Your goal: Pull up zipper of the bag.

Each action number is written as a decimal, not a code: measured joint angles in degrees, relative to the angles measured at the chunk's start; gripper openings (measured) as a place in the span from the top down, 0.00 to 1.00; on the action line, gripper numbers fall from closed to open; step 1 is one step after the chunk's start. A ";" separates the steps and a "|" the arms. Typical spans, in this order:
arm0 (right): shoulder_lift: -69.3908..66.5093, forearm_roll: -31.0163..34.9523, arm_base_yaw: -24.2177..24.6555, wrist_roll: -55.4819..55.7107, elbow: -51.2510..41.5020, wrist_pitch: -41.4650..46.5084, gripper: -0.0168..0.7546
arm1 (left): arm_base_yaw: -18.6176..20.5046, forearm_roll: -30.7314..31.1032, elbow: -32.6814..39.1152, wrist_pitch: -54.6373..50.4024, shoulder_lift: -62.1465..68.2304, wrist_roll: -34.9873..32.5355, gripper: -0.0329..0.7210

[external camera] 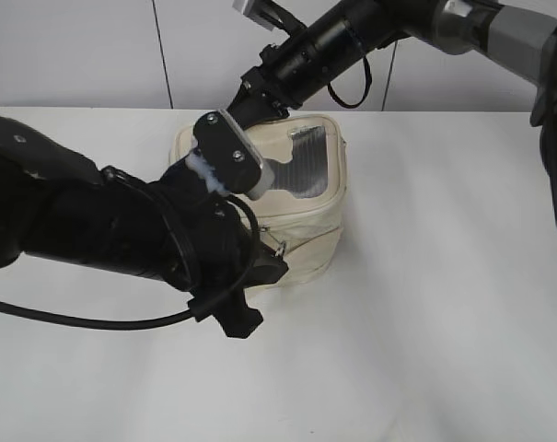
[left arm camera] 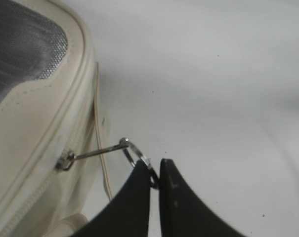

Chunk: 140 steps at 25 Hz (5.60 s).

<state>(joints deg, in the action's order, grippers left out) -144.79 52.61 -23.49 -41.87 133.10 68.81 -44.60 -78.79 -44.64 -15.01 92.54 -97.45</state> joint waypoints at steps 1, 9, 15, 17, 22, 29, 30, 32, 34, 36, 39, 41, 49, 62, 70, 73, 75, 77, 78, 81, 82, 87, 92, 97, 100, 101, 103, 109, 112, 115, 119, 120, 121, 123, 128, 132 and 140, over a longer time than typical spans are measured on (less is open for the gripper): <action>0.00 0.00 0.05 0.26 0.00 0.00 0.93 | 0.00 -0.39 0.00 0.05 0.17 0.43 0.93; 0.49 -0.16 2.65 3.74 0.91 -0.73 0.51 | 3.11 8.76 -0.02 -10.74 -1.93 17.05 0.57; 4.07 -2.74 9.91 8.83 2.36 0.13 0.57 | 13.62 23.55 -0.08 -17.63 -10.26 33.48 0.36; 4.98 -3.04 12.64 10.94 2.24 0.24 0.60 | 17.93 24.60 -1.87 -17.30 -11.74 34.28 0.36; 8.61 -3.07 17.85 10.83 -7.52 0.24 0.67 | 22.55 25.44 -14.60 -19.73 -5.53 33.17 0.37; 28.57 8.90 21.87 -11.20 -52.43 -18.46 0.68 | 22.72 26.55 -44.64 -34.90 17.83 33.00 0.37; 31.90 12.81 22.08 -17.50 -58.46 -22.16 0.68 | 22.72 27.07 -48.52 -37.24 20.54 33.00 0.37; 36.40 24.21 22.26 -30.04 -70.30 -27.60 0.67 | 22.72 28.02 -57.16 -41.38 26.20 33.00 0.37; 38.26 35.15 22.26 -43.96 -77.43 -29.44 0.61 | 22.72 29.10 -63.74 -45.75 30.27 33.12 0.37; 38.32 44.34 22.26 -53.58 -81.72 -29.00 0.50 | 22.72 30.35 -68.88 -49.20 33.63 33.64 0.37; 37.63 49.88 22.02 -60.49 -83.03 -26.50 0.34 | 22.77 32.45 -71.80 -52.55 36.49 33.89 0.37; 36.95 51.08 21.97 -61.93 -83.03 -25.83 0.31 | 22.77 33.56 -72.06 -53.93 37.46 34.14 0.37; 35.81 51.71 21.96 -67.67 -83.05 -25.63 0.31 | 22.77 36.49 -72.53 -54.36 39.68 35.56 0.42; 35.79 51.93 11.87 -82.84 -82.36 -37.74 0.32 | 22.71 37.72 -72.59 -53.99 39.68 35.61 0.87; 32.25 51.95 9.62 -82.94 -78.06 -41.23 0.33 | 22.71 37.78 -72.59 -53.92 39.68 36.41 0.88; 30.36 51.95 9.55 -82.11 -76.62 -40.45 0.35 | 22.71 37.91 -72.59 -53.92 39.68 36.65 0.88; 29.50 51.95 9.55 -81.08 -75.54 -40.29 0.36 | 22.71 37.97 -72.59 -53.86 39.68 36.73 0.88; 28.75 51.95 9.55 -80.62 -74.57 -40.15 0.37 | 22.71 37.97 -72.59 -53.86 39.68 36.80 0.88; 28.37 51.95 9.55 -80.39 -74.08 -40.01 0.37 | 22.71 37.97 -72.59 -53.86 39.68 36.85 0.88; 27.43 51.95 9.55 -79.56 -73.04 -39.87 0.38 | 22.71 38.04 -72.59 -53.81 39.68 36.85 0.88; 27.24 51.95 9.55 -78.38 -72.80 -40.50 0.39 | 22.71 38.04 -72.59 -53.81 39.68 36.85 0.88; 27.13 51.95 9.50 -74.92 -72.44 -43.83 0.42 | 22.71 37.99 -72.59 -53.76 39.68 36.85 0.88; 27.06 52.00 9.50 -74.86 -72.44 -39.55 0.42 | 22.71 37.99 -72.59 -53.86 39.68 37.04 0.88; 27.06 51.02 9.50 -75.33 -72.44 -41.23 0.43 | 22.71 37.99 -72.59 -53.77 39.68 37.04 0.88; 27.06 45.98 9.50 -73.12 -72.44 -41.82 0.43 | 22.71 37.99 -72.59 -53.77 39.68 37.04 0.88; 27.06 44.17 9.50 -71.67 -72.44 -41.89 0.43 | 22.71 37.99 -72.59 -53.77 39.68 37.04 0.88; 27.06 41.62 9.50 -69.45 -72.44 -41.99 0.43 | 22.71 37.99 -72.59 -53.70 39.68 37.04 0.88; 27.06 42.53 9.50 -68.71 -72.44 -41.51 0.43 | 22.71 37.99 -72.59 -53.70 39.68 37.09 0.88; 27.06 48.11 9.50 -71.90 -72.44 -41.15 0.43 | 22.71 37.99 -72.59 -53.70 39.68 37.09 0.88; 26.64 50.73 9.50 -75.77 -72.04 -39.87 0.43 | 22.71 37.99 -72.59 -53.70 39.68 37.09 0.88; 25.64 51.46 8.93 -76.78 -70.88 -39.95 0.45 | 22.71 38.05 -72.59 -53.70 39.68 37.15 0.88; 25.39 51.54 8.68 -76.83 -70.43 -40.18 0.47 | 22.71 38.18 -72.59 -53.65 39.68 37.15 0.88; 25.15 51.54 8.41 -76.88 -69.85 -40.38 0.49 | 22.76 38.34 -72.59 -53.64 39.68 37.27 0.88; 24.34 51.54 8.01 -76.93 -68.42 -40.67 0.55 | 22.87 38.48 -72.59 -53.48 39.68 37.31 0.89; 23.16 51.42 7.54 -77.29 -66.47 -40.46 0.91 | 22.94 38.65 -72.59 -53.30 39.68 37.47 0.89; 23.62 51.36 7.54 -77.33 -66.91 -40.89 0.97 | 22.94 38.65 -72.59 -53.30 39.68 37.49 0.89; 29.48 51.51 9.07 -76.92 -74.91 -42.12 0.97 | 22.89 38.48 -72.59 -53.29 39.68 37.49 0.89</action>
<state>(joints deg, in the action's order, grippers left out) -115.31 104.12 -14.41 -118.79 58.19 26.69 -21.71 -40.32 -117.23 -68.31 132.22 -59.97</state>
